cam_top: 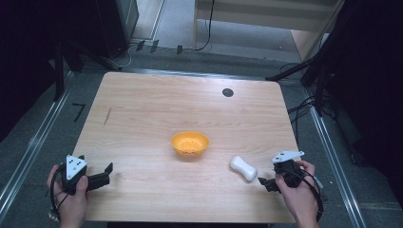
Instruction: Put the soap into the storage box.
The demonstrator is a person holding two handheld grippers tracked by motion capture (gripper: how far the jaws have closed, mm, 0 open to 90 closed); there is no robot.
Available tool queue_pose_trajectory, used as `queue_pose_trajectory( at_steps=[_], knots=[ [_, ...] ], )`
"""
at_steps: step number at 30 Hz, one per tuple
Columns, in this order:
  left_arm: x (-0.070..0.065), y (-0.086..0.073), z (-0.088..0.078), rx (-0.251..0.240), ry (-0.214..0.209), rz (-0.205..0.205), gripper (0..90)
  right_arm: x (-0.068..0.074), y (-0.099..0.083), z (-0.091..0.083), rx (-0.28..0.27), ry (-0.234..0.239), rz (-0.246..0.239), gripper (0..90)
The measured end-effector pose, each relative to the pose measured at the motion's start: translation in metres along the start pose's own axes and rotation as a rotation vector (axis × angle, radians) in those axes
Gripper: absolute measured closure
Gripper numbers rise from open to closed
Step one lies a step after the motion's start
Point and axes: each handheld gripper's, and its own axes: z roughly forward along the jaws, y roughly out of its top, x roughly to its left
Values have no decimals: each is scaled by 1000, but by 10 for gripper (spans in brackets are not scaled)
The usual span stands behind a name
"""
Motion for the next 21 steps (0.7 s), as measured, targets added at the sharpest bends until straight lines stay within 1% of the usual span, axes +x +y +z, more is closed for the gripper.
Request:
queue_pose_trajectory(
  at_steps=[1, 2, 3, 4, 6, 7, 8, 10, 11, 14, 16, 18, 19, 21],
  knots=[
    [0, 0, 0, -2, 2, 0, 1, 2, 5, 1, 8, 9, -10, 189],
    [0, 0, 0, -2, 3, 1, 1, 2, 5, 1, 8, 9, -10, 189],
    [0, 0, 0, -2, 4, 2, 0, 4, 9, 1, 20, 13, -16, 189],
    [0, 0, 0, -3, 4, 1, 0, 5, 11, 1, 24, 14, -26, 189],
    [0, 0, 0, -3, 4, 2, 0, 5, 13, 2, 29, 13, -30, 189],
    [0, 0, 0, -2, 4, 4, 0, 7, 17, 2, 39, 9, -38, 189],
    [0, 0, 0, -2, 4, 4, 0, 7, 17, 2, 39, 9, -38, 189],
    [-1, 0, 0, 1, 5, 6, 0, 7, 22, 4, 55, 7, -52, 188],
    [-1, 0, 0, 0, 5, 7, 1, 8, 23, 4, 62, 8, -50, 188],
    [-1, 0, 0, 0, 4, 8, 0, 9, 27, 6, 71, 10, -60, 188],
    [-1, 0, 0, -3, 2, 8, 0, 11, 32, 8, 83, 8, -71, 184],
    [-1, 0, 0, -4, 3, 9, 0, 12, 33, 8, 90, 9, -69, 179],
    [-1, 0, 0, -4, 3, 10, 1, 14, 37, 10, 98, 11, -79, 177],
    [-1, 0, 0, -6, 4, 10, 0, 14, 39, 11, 105, 11, -82, 177]
  ],
)
